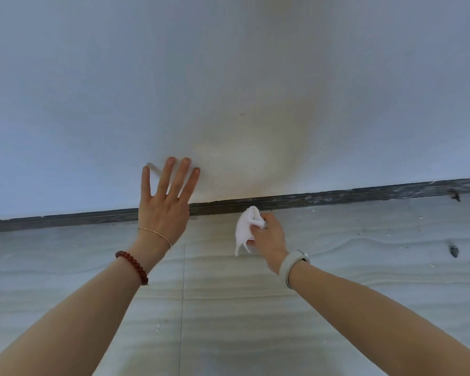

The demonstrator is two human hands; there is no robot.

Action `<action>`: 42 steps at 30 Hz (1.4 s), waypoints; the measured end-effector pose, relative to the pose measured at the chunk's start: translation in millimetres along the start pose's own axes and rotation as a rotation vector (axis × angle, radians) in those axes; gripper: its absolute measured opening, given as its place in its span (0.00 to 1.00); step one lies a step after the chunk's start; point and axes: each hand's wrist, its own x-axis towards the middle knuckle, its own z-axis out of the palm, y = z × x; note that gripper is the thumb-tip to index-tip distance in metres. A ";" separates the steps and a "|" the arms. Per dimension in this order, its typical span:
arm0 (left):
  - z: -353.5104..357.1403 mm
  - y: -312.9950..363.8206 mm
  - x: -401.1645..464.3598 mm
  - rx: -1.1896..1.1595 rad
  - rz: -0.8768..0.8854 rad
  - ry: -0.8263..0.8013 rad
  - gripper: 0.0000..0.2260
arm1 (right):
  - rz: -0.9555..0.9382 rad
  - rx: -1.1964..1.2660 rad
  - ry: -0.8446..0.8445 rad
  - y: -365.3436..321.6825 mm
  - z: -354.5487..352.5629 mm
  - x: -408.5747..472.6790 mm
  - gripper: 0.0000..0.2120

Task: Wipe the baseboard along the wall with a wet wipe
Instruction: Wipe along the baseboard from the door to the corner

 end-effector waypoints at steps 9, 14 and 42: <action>11.2 0.8 0.2 0.012 0.017 -0.013 0.35 | 0.135 0.318 -0.160 -9.9 59.9 26.0 0.08; 16.2 -3.2 0.5 -0.020 0.023 -0.010 0.32 | 0.156 0.360 0.070 -0.6 27.7 48.4 0.05; 18.6 92.9 18.4 -0.250 0.226 0.074 0.36 | 0.006 0.682 0.763 24.7 -138.6 80.0 0.04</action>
